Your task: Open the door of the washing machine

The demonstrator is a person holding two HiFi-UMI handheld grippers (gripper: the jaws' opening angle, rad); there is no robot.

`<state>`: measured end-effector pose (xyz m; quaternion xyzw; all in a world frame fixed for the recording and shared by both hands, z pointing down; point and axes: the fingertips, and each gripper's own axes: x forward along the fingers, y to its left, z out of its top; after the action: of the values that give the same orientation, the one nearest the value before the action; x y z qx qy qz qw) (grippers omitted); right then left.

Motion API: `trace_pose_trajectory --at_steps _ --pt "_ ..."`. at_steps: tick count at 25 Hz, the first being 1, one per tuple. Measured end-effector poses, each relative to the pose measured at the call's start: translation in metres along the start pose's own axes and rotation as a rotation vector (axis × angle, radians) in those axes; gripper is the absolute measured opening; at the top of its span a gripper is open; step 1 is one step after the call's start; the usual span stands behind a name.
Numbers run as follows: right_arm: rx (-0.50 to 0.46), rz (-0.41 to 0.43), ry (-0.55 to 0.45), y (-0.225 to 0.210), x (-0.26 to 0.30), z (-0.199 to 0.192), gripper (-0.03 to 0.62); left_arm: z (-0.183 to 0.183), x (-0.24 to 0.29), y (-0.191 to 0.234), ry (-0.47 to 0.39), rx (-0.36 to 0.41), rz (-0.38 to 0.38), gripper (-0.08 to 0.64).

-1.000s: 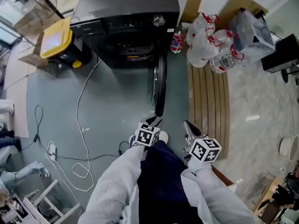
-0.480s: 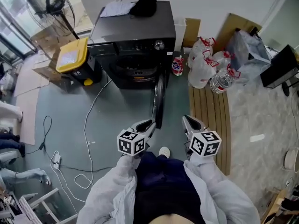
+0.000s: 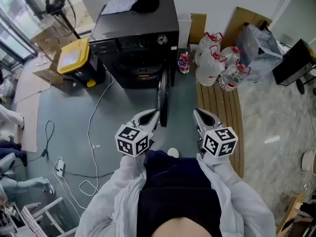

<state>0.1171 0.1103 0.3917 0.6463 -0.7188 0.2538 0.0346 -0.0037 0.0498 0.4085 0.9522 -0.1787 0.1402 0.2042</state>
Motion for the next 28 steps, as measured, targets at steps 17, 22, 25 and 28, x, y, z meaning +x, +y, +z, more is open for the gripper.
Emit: trace_pose_trajectory --at_steps 17,22,25,28 --pt "-0.042 0.023 0.014 0.0 -0.019 -0.026 0.009 -0.024 -0.02 -0.005 -0.012 0.072 0.106 -0.002" --pt "-0.05 0.032 0.005 0.002 -0.02 -0.023 0.009 -0.024 -0.028 -0.001 -0.018 0.068 0.134 -0.002" --pt "-0.05 0.034 0.003 0.003 -0.019 -0.021 0.009 -0.023 -0.03 0.003 -0.018 0.068 0.15 -0.002" --pt "-0.05 0.042 0.005 0.004 -0.019 -0.021 0.009 -0.023 -0.03 0.006 -0.019 0.063 0.162 -0.002"
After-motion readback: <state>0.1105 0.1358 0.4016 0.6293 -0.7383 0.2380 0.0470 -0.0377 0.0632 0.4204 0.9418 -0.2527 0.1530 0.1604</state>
